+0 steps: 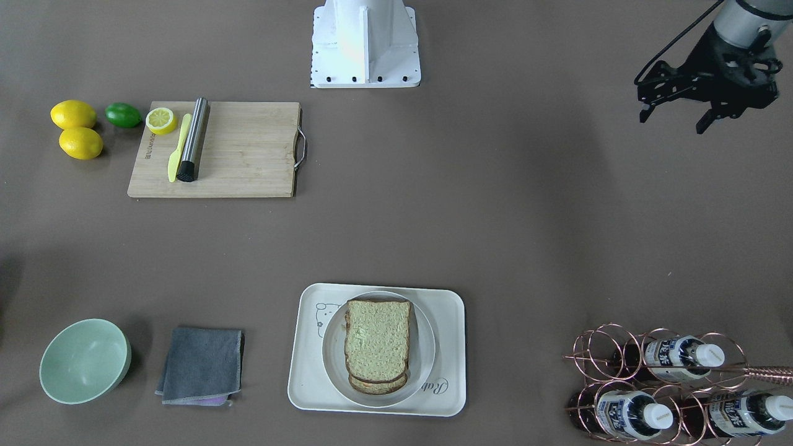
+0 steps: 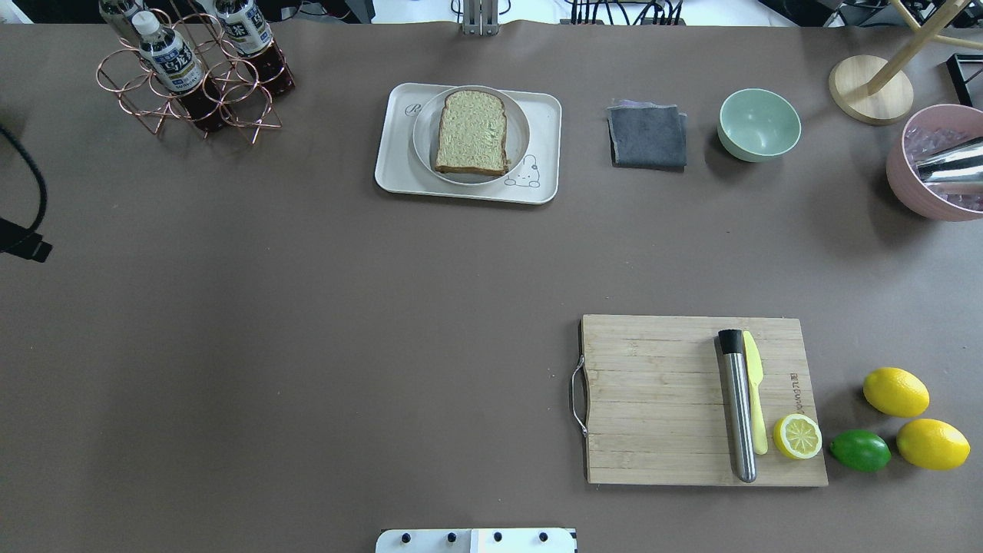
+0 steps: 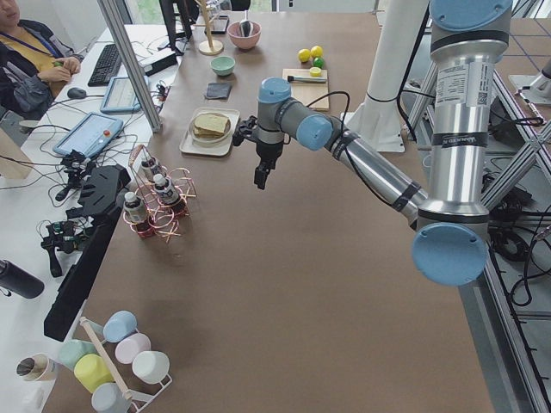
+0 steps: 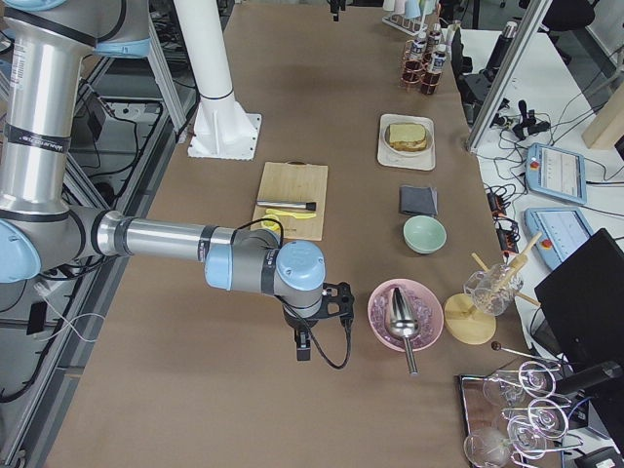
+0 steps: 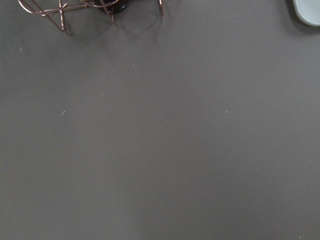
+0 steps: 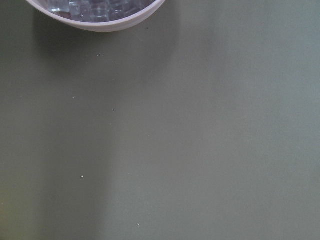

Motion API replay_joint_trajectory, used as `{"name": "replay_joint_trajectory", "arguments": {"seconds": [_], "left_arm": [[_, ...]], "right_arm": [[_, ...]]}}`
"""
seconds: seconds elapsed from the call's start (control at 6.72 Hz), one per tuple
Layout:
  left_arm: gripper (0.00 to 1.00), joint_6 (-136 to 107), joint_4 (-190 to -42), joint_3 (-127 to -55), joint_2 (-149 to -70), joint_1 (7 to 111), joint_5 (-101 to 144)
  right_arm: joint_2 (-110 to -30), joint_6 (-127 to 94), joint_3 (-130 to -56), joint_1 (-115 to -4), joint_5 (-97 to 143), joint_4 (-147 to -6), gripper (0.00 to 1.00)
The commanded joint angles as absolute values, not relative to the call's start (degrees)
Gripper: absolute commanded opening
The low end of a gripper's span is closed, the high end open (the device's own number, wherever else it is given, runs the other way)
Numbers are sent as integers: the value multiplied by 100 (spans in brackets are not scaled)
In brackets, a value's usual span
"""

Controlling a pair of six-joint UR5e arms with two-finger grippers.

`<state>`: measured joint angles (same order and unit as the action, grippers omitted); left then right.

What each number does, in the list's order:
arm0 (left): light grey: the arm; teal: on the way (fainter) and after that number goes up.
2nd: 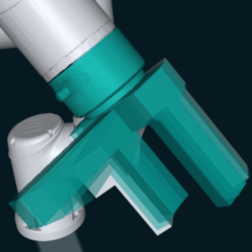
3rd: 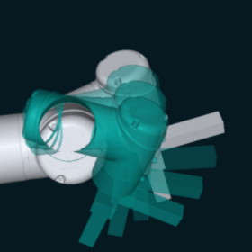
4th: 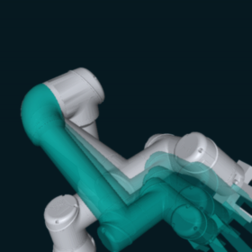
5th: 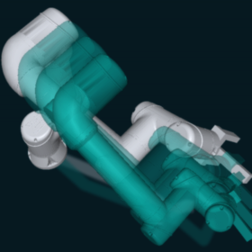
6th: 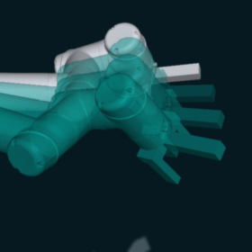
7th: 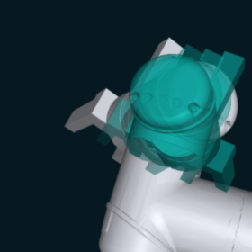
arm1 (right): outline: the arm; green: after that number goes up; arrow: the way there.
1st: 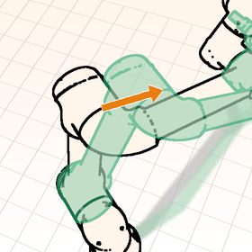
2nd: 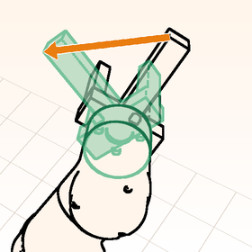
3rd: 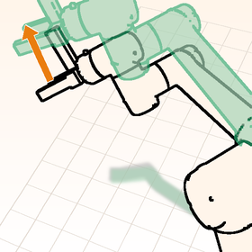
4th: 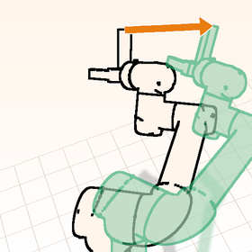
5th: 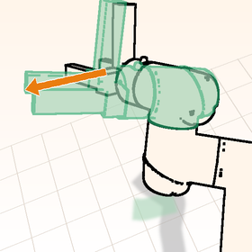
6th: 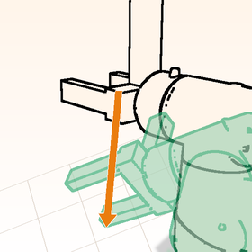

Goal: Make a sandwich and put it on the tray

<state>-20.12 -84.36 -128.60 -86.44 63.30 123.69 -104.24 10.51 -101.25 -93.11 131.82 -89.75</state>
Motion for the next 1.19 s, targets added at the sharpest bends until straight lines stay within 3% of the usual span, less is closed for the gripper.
{"name": "replay_joint_trajectory", "arguments": {"seconds": [0.0, 0.74, 1.04], "left_arm": [[97, -1314, -8429, -12982, -8079, 6853, 12384], [97, -791, -8473, -12973, -7410, 7443, 12645], [97, 294, -8446, -12370, -7452, 8092, 13121]], "right_arm": [[-10415, 1055, -10116, -9290, 13166, -8974, 100], [-10301, 1046, -10099, -9149, 13096, -8965, 100], [-10309, 1055, -10169, -9158, 13096, -8956, 100]]}}
